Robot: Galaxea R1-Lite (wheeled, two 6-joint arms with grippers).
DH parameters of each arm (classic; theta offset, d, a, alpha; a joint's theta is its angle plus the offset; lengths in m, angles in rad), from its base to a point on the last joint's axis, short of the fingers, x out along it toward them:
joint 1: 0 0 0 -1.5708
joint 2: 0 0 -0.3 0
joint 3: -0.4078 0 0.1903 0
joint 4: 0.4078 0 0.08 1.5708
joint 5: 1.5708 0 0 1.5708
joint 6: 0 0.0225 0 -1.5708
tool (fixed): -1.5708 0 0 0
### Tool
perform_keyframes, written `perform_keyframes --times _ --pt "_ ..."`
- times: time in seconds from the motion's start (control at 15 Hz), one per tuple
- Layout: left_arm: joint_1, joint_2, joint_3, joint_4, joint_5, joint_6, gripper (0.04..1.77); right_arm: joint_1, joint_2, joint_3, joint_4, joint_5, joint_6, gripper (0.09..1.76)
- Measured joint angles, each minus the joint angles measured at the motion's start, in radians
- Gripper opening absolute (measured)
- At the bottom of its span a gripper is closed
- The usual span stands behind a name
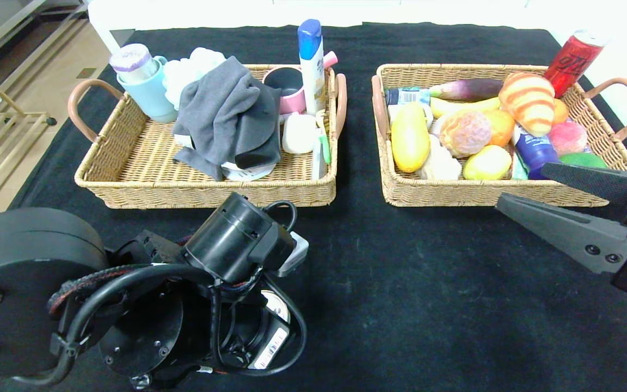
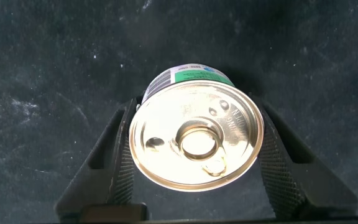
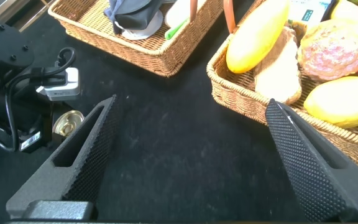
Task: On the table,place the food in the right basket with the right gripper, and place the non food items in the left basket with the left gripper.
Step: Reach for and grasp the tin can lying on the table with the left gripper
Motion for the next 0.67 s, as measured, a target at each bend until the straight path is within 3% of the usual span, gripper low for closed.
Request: perform_keyframes --times 0.27,0.67 --pt "-0.001 -0.003 -0.001 -0.001 -0.010 -0.002 1.16 0.007 -0.001 0.000 0.002 0.020 0.004 1.71" --pt "-0.029 -0.083 -0.003 -0.048 -0.110 0.037 1.15 0.006 -0.017 -0.006 0.018 0.020 0.006 1.71"
